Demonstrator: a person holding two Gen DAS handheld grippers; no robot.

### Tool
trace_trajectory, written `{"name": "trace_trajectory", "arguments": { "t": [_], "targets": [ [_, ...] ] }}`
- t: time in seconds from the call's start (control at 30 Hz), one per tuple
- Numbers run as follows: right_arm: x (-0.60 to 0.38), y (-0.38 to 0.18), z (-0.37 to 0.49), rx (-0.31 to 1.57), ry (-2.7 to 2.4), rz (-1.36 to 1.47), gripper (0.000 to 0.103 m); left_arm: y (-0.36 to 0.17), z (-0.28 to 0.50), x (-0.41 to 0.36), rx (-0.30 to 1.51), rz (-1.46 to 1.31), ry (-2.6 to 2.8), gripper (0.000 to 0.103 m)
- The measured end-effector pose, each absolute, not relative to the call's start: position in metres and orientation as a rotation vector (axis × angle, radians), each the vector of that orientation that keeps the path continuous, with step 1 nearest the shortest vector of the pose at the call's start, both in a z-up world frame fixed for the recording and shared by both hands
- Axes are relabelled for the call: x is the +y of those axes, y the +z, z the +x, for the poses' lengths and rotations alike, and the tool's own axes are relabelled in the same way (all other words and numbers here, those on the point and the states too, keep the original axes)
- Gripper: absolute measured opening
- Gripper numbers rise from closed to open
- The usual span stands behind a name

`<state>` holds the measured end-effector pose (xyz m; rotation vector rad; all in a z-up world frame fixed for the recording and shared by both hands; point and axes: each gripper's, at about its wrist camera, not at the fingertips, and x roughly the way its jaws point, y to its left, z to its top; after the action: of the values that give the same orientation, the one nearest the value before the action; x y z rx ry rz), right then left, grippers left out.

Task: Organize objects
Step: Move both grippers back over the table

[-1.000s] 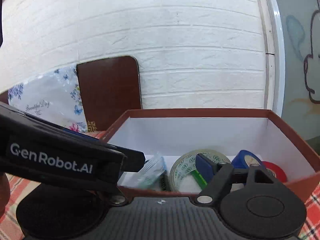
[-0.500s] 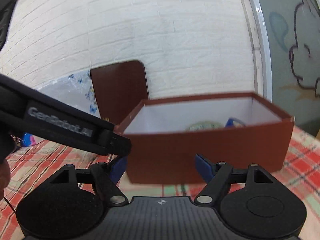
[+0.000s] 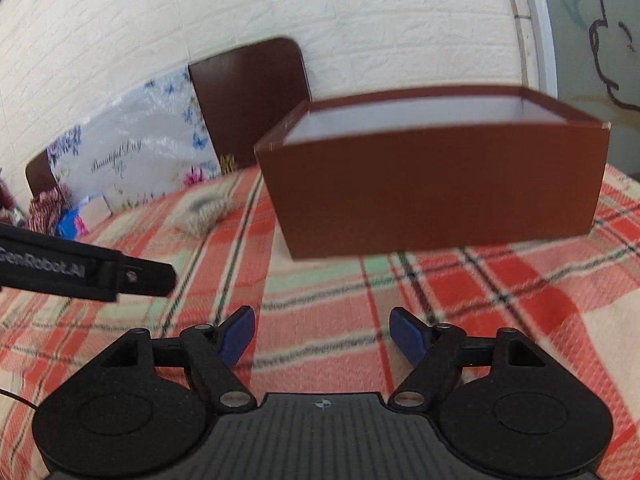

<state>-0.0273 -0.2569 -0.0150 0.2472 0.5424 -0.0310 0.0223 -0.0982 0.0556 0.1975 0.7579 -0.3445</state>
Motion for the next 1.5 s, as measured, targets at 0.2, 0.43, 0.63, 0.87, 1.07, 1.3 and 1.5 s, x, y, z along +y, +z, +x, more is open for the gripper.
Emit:
{"name": "trace_trajectory", "arguments": {
  "t": [0.2, 0.43, 0.63, 0.87, 1.07, 1.3, 1.5],
  "targets": [
    [-0.250, -0.019, -0.031, 0.542, -0.027, 0.209, 0.077, 0.035, 0.024, -0.078, 0.803, 0.192, -0.266, 0.072],
    [-0.244, -0.019, -0.032, 0.542, -0.034, 0.165, 0.078, 0.012, 0.031, -0.061, 0.858, 0.183, -0.210, 0.072],
    [-0.239, -0.019, -0.029, 0.557, -0.041, 0.128, 0.079, 0.005, 0.035, -0.048, 0.865, 0.154, -0.190, 0.073],
    [-0.218, -0.019, -0.024, 0.582, -0.013, 0.040, 0.080, 0.001, 0.041, -0.033, 0.851, 0.132, -0.162, 0.079],
    [-0.198, -0.017, -0.015, 0.604, 0.054, 0.009, 0.080, -0.001, 0.048, -0.016, 0.826, 0.137, -0.137, 0.080],
    [-0.169, -0.014, 0.008, 0.633, 0.152, 0.018, 0.079, -0.004, 0.066, 0.025, 0.797, 0.124, -0.048, 0.082],
    [-0.143, -0.017, 0.037, 0.633, 0.180, -0.004, 0.080, -0.014, 0.083, 0.055, 0.709, 0.161, -0.007, 0.095]
  ]
}}
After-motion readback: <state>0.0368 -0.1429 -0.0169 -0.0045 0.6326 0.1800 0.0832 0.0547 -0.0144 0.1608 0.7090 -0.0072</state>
